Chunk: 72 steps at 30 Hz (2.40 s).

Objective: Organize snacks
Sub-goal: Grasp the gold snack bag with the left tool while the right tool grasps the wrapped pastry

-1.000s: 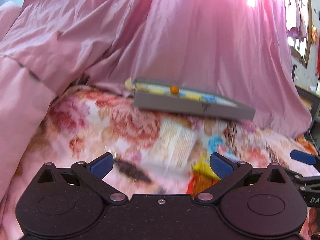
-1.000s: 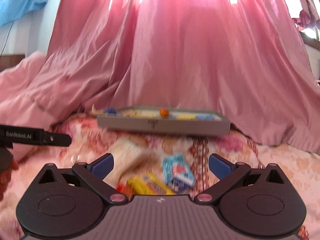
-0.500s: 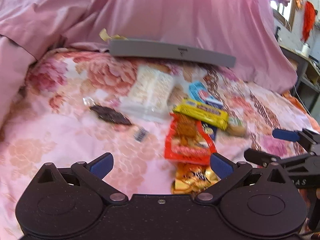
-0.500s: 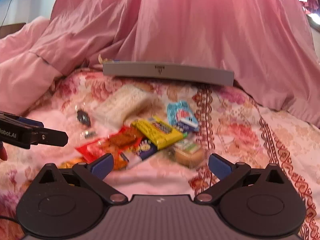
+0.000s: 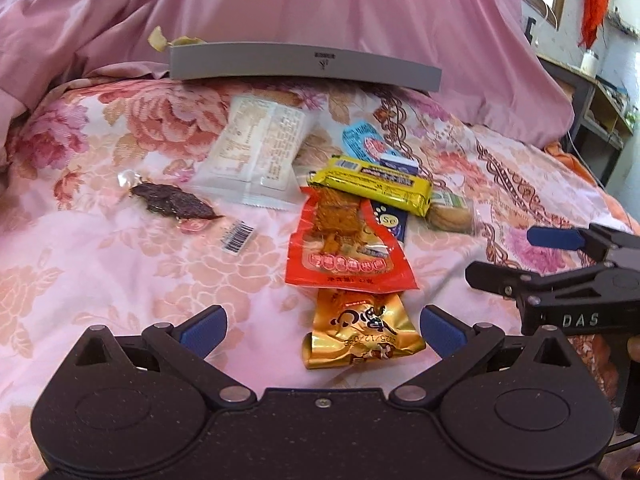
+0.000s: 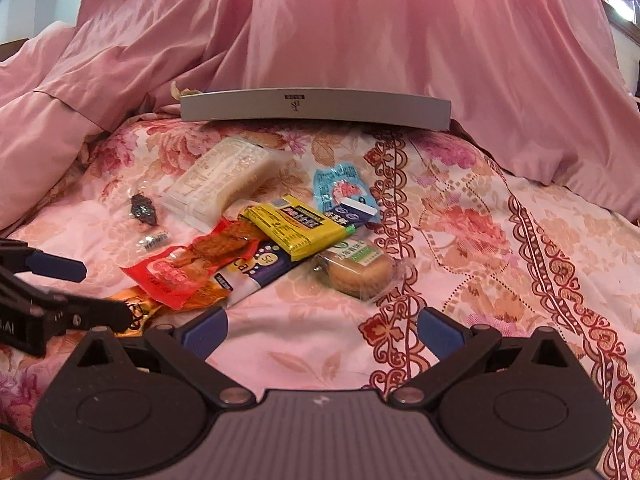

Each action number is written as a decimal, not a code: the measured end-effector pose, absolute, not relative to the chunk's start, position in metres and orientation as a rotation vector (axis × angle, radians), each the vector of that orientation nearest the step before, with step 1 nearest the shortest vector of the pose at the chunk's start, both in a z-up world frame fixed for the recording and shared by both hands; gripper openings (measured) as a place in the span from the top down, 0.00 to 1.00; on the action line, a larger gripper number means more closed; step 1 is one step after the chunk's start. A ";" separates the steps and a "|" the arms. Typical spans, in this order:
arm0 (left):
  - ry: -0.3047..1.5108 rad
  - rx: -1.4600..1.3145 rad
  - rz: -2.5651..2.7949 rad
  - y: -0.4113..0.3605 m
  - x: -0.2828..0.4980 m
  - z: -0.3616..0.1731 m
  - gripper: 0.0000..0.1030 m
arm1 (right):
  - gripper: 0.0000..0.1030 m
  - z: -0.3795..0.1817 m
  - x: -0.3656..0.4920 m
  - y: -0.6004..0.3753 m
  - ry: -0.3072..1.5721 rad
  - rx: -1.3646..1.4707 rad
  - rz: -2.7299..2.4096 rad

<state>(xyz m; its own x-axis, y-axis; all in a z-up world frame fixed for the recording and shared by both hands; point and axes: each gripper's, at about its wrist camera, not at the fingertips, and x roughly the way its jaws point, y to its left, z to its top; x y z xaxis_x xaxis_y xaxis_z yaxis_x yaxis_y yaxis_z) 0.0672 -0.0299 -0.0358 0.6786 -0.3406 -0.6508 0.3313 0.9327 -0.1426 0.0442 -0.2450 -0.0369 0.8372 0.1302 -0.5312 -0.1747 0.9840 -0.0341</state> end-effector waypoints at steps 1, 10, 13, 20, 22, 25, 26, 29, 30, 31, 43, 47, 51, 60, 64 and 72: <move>0.738 -0.007 -0.380 -0.032 0.068 -0.037 0.01 | 0.00 -0.038 0.046 -0.246 0.560 -0.081 0.156; 0.764 0.066 -0.426 -0.051 0.080 -0.047 0.01 | 0.00 -0.037 0.062 -0.259 0.578 -0.079 0.134; 0.769 0.115 -0.427 -0.058 0.084 -0.050 0.01 | 0.00 -0.038 0.068 -0.263 0.580 -0.103 0.131; 0.780 0.156 -0.430 -0.063 0.093 -0.051 0.07 | 0.00 -0.043 0.091 -0.270 0.613 -0.135 0.171; 0.783 0.132 -0.426 -0.061 0.097 -0.050 0.10 | 0.00 -0.045 0.100 -0.271 0.613 -0.145 0.201; 0.789 0.103 -0.424 -0.057 0.099 -0.048 0.16 | 0.00 -0.048 0.116 -0.272 0.604 -0.178 0.250; 0.790 0.100 -0.426 -0.055 0.099 -0.047 0.19 | 0.00 -0.049 0.122 -0.272 0.605 -0.187 0.261; 0.794 0.108 -0.431 -0.054 0.096 -0.045 0.26 | 0.00 -0.053 0.139 -0.274 0.635 -0.170 0.300; 0.796 0.109 -0.432 -0.054 0.096 -0.045 0.28 | 0.00 -0.054 0.142 -0.275 0.643 -0.155 0.309; 0.799 0.107 -0.432 -0.053 0.095 -0.044 0.30 | 0.00 -0.055 0.144 -0.276 0.648 -0.139 0.319; 0.851 -0.010 -0.405 -0.040 0.095 -0.036 0.44 | 0.19 -0.055 0.139 -0.271 0.632 -0.096 0.362; 0.868 -0.039 -0.370 -0.032 0.092 -0.034 0.44 | 0.28 -0.054 0.131 -0.267 0.621 -0.104 0.371; 0.881 -0.051 -0.339 -0.027 0.088 -0.032 0.44 | 0.35 -0.051 0.119 -0.265 0.612 -0.083 0.384; 0.894 -0.079 -0.315 -0.019 0.077 -0.029 0.44 | 0.36 -0.045 0.074 -0.247 0.607 -0.014 0.453; 0.895 -0.076 -0.308 -0.018 0.078 -0.030 0.44 | 0.35 -0.043 0.061 -0.229 0.607 -0.052 0.505; 0.898 -0.095 -0.325 -0.013 0.085 -0.035 0.39 | 0.23 -0.046 0.068 -0.220 0.627 -0.104 0.535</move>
